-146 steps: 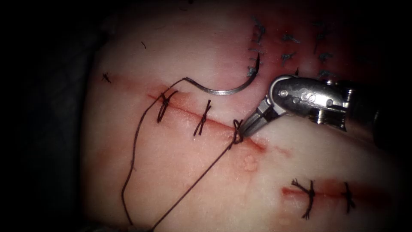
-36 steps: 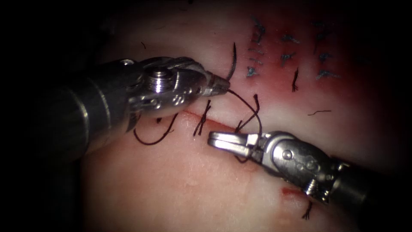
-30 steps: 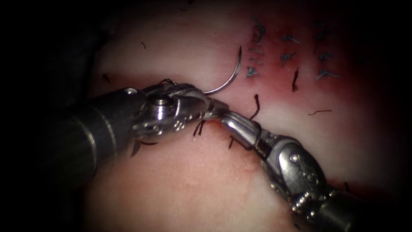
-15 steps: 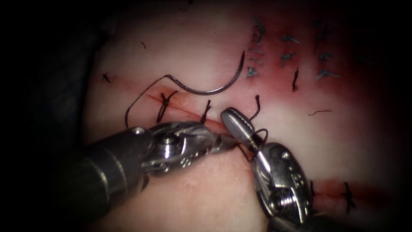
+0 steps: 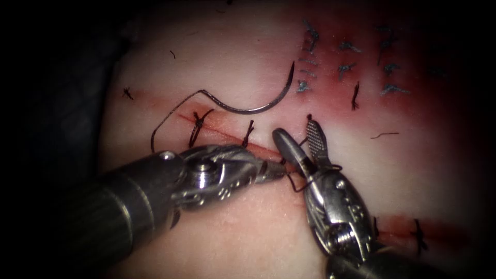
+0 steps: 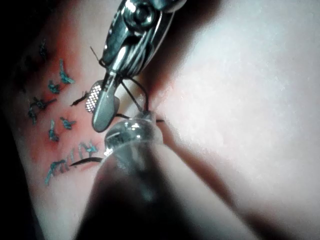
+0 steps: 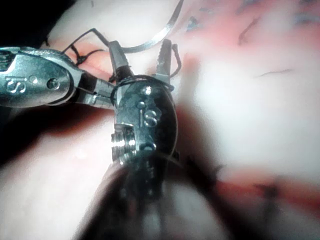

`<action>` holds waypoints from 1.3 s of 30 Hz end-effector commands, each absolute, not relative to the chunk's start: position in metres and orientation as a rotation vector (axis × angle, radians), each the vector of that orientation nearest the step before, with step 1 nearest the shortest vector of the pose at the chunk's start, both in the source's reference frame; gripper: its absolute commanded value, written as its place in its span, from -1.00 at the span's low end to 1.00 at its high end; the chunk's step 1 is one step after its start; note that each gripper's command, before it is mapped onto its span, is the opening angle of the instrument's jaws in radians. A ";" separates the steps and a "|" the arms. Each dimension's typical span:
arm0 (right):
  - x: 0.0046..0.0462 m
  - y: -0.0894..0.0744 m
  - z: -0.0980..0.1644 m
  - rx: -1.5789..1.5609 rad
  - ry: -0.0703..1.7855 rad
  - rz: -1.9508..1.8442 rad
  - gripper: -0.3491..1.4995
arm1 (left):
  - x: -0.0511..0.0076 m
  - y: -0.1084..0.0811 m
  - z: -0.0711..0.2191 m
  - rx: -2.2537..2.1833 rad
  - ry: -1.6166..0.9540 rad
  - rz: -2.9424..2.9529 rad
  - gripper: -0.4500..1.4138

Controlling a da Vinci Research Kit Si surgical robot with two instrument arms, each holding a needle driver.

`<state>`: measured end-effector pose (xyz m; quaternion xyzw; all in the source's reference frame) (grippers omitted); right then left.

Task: Wound Closure
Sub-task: With the right gripper grab the suture tail.

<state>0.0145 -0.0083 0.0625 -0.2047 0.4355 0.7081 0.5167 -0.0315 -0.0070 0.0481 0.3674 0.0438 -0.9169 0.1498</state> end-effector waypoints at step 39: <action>0.0146 -0.008 0.068 -0.459 0.837 1.627 -1.00 | -0.0319 -0.007 0.049 1.052 0.140 -2.627 -0.89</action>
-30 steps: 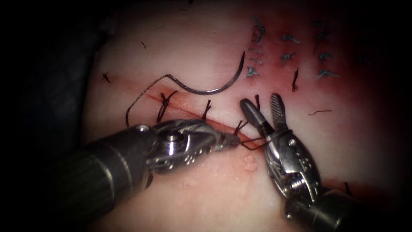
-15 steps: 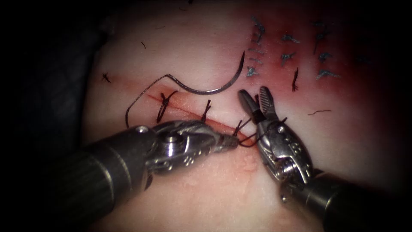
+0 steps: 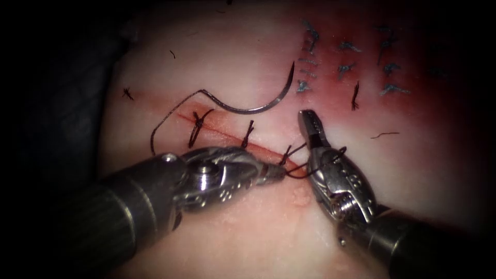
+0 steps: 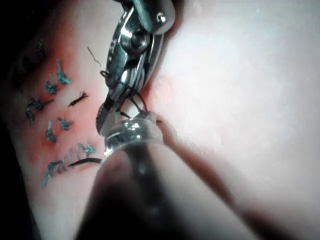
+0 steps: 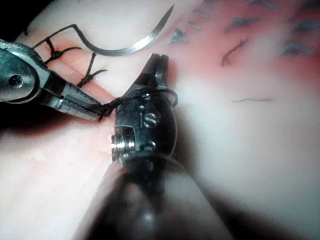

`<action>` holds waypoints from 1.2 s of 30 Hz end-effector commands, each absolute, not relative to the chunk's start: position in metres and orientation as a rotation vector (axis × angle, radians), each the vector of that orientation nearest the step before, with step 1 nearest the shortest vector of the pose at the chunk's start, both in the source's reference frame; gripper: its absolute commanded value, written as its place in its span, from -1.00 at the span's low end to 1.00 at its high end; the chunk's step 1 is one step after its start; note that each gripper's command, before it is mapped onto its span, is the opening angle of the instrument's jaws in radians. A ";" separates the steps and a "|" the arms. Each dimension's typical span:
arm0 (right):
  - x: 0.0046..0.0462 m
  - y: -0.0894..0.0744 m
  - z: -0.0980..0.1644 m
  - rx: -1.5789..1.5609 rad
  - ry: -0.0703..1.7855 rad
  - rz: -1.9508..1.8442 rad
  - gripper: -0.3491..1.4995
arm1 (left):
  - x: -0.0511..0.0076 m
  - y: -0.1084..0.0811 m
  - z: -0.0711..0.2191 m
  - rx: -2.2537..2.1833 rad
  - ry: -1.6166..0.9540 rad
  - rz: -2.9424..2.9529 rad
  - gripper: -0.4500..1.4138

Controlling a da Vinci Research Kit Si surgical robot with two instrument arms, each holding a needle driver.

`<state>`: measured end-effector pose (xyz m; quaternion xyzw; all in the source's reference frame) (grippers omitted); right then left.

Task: Wound Closure
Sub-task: With the right gripper grab the suture tail, then pull the right tool down and move the left tool up to tie the suture.

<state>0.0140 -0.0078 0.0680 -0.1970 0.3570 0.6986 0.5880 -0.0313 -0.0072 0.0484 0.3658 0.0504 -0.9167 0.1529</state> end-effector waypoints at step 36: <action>0.0166 -0.014 0.065 -0.553 0.996 1.363 -1.00 | -0.0322 0.018 0.052 1.015 0.091 -3.079 -0.89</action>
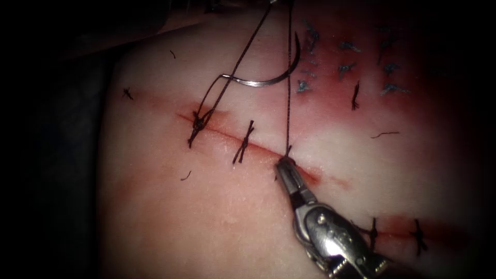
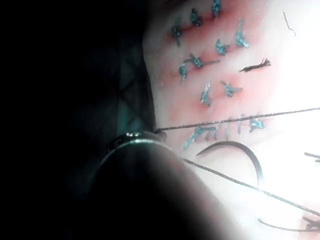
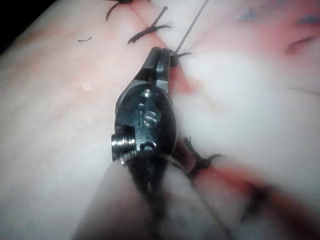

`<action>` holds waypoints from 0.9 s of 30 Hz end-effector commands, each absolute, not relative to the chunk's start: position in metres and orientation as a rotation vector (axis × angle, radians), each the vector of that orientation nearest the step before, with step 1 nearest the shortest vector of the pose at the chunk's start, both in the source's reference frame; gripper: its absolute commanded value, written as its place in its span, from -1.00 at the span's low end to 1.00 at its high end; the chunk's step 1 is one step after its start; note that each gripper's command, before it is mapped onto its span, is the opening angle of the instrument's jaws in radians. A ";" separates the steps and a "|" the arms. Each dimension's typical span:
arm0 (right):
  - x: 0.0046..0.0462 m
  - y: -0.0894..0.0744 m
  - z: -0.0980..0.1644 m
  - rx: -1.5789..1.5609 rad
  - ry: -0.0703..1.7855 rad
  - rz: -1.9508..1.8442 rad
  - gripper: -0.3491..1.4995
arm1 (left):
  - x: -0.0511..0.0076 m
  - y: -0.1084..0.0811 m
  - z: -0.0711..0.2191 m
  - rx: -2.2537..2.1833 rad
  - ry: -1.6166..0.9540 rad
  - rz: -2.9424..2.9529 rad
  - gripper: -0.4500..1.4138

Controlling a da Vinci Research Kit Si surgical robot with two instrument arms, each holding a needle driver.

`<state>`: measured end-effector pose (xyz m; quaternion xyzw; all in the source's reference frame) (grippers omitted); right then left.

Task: Wound Closure
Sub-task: Pull the right tool down and move the left tool up to tie the suture.

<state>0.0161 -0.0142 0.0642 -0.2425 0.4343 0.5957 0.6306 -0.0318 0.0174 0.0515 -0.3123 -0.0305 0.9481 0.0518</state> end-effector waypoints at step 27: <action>0.0199 -0.020 0.065 -0.502 0.998 1.267 -1.00 | -0.0339 0.024 0.057 -0.921 0.346 2.815 -0.89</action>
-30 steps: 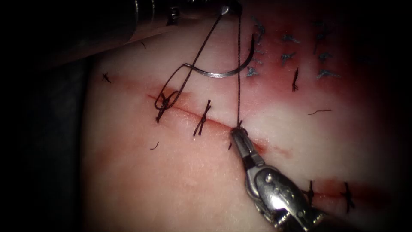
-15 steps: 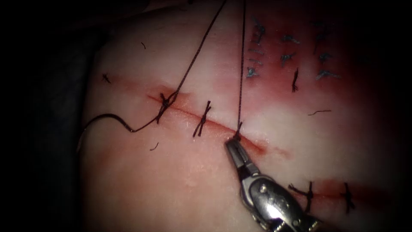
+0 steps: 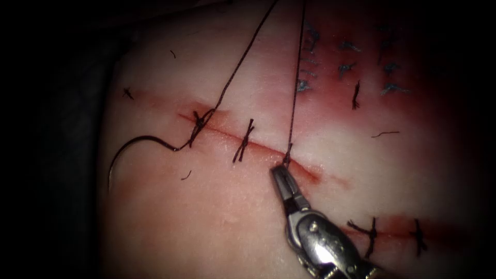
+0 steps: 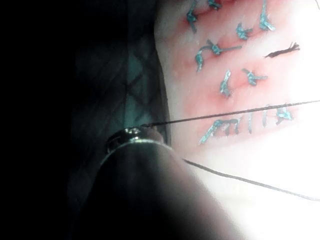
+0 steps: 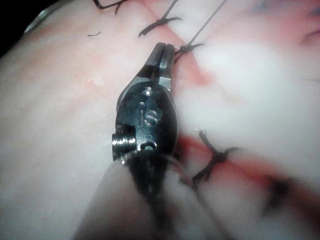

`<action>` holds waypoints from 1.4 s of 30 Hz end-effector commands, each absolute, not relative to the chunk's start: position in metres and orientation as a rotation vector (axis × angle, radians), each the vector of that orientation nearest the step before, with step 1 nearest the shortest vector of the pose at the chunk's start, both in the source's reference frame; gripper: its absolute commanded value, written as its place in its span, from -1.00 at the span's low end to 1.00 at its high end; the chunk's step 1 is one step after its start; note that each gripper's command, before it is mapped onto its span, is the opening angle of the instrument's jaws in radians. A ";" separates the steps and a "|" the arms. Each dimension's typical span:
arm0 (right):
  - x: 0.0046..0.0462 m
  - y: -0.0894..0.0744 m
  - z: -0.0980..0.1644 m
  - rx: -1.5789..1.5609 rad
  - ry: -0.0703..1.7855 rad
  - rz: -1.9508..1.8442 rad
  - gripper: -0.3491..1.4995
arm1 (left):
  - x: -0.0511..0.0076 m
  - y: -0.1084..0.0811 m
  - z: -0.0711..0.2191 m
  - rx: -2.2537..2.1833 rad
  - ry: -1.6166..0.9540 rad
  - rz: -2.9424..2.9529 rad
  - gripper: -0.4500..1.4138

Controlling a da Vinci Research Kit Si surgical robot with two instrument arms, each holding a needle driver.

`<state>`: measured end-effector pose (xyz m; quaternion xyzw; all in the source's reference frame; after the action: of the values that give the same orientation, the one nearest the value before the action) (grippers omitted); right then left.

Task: Wound Closure
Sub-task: Pull the right tool down and move the left tool up to tie the suture, then with the right cutter, cut the suture length.

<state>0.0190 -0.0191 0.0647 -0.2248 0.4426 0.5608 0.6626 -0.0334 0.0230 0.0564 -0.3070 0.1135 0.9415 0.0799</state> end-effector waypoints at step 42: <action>0.0110 -0.013 0.065 -0.010 0.992 1.293 0.31 | -0.0256 0.008 0.038 -1.018 0.588 2.497 -0.89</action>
<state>0.0104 -0.0128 0.0642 -0.0066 0.4407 0.5765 0.6880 -0.0250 0.0072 0.0373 -0.3611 0.2089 0.8883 0.1922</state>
